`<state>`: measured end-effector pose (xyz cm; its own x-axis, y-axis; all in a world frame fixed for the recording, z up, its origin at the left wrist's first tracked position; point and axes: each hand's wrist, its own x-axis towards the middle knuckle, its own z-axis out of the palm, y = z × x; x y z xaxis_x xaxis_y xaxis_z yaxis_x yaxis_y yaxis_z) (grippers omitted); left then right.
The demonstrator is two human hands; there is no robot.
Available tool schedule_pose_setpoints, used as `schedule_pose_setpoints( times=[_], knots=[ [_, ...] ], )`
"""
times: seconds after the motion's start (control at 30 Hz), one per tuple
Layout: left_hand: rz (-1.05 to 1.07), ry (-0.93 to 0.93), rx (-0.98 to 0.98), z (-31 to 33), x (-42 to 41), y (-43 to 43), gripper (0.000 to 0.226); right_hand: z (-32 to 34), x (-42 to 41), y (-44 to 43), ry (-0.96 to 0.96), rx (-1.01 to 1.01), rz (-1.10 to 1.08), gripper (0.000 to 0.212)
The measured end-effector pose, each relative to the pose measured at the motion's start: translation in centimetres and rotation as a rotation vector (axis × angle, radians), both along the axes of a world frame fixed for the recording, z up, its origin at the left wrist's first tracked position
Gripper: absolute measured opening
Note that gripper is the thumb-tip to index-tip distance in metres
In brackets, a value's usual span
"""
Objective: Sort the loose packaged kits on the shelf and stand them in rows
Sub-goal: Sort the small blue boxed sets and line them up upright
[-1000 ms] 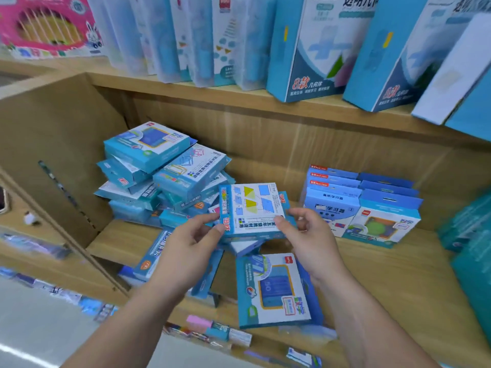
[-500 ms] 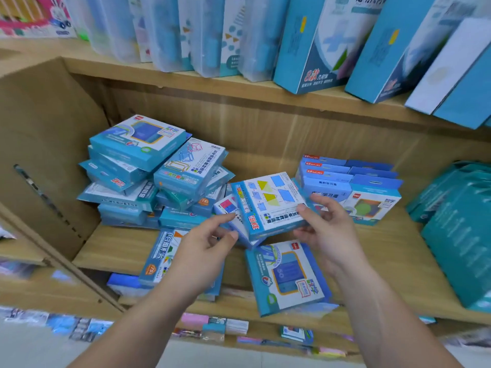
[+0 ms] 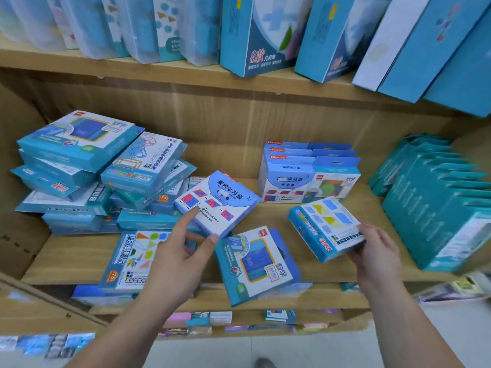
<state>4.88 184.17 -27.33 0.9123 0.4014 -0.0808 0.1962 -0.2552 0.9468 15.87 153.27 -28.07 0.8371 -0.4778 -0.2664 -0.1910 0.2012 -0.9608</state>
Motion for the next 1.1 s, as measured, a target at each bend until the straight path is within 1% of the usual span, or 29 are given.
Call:
schedule_pose_setpoints(
  times=[0.1,0.2,0.27,0.33,0.37,0.43,0.5,0.57,0.6,0.63,0.67,0.7,0.73,0.8,0.83,0.9,0.97,1.03,1.1],
  knots=[
    [0.055,0.009,-0.119,0.2,0.6,-0.5,0.041,-3.2,-0.5,-1.1,0.084,-0.08,-0.02,0.008],
    [0.088,0.001,-0.249,1.1,1.1,-0.9,0.035,-4.7,-0.8,-1.4,0.114,-0.233,-0.003,0.008],
    [0.11,-0.002,-0.308,1.6,1.4,-1.0,0.033,-5.2,-0.8,-1.4,0.121,-0.476,0.03,0.011],
    [0.128,0.0,-0.328,1.9,1.4,-1.3,0.032,-5.6,-0.7,-1.6,0.116,-0.714,0.137,0.017],
    [0.137,0.002,-0.329,2.0,1.4,-1.5,0.032,-5.7,-0.7,-1.7,0.121,-0.791,0.182,0.018],
    [0.156,-0.001,-0.337,1.9,1.5,-1.9,0.034,-5.6,-0.6,-1.9,0.166,-0.861,0.216,0.014],
    [0.17,-0.013,-0.358,1.6,1.7,-2.0,0.037,-5.0,-0.5,-1.8,0.168,-0.926,0.198,0.019],
    [0.173,-0.024,-0.38,1.5,1.8,-2.1,0.039,-3.8,-0.6,-1.0,0.065,-0.969,0.185,0.026],
    [0.171,-0.035,-0.397,1.5,1.8,-2.2,0.039,-2.9,-0.6,-0.3,-0.009,-0.934,0.199,0.025],
    [0.164,-0.049,-0.418,1.7,1.7,-2.3,0.039,-1.7,-0.6,0.7,-0.072,-0.833,0.231,0.02],
    [0.152,-0.063,-0.436,2.0,1.6,-2.5,0.039,-0.3,-0.8,1.9,-0.101,-0.69,0.284,0.015],
    [0.133,-0.077,-0.452,2.4,1.6,-2.7,0.039,1.2,-1.0,3.2,-0.099,-0.546,0.363,0.011],
    [0.108,-0.091,-0.466,2.8,1.5,-3.1,0.039,2.6,-1.2,4.4,-0.081,-0.424,0.461,0.013],
    [0.037,-0.108,-0.474,3.6,1.5,-3.9,0.041,4.4,-1.4,6.2,-0.032,-0.242,0.651,0.02],
    [-0.006,-0.111,-0.458,4.0,1.6,-4.3,0.042,5.0,-1.4,6.9,-0.029,-0.164,0.706,0.022],
    [-0.092,-0.1,-0.399,4.4,1.8,-5.1,0.045,5.6,-1.1,7.8,-0.055,-0.082,0.716,0.019],
    [-0.143,-0.083,-0.358,4.6,1.9,-5.6,0.05,5.8,-0.6,7.9,-0.088,-0.062,0.673,0.013],
    [-0.141,-0.063,-0.309,4.7,2.0,-5.4,0.053,6.1,0.1,7.4,-0.128,-0.053,0.653,0.01],
    [-0.085,-0.061,-0.177,4.3,2.3,-4.7,0.045,6.5,1.2,6.4,-0.175,-0.086,0.637,0.008]
  ],
)
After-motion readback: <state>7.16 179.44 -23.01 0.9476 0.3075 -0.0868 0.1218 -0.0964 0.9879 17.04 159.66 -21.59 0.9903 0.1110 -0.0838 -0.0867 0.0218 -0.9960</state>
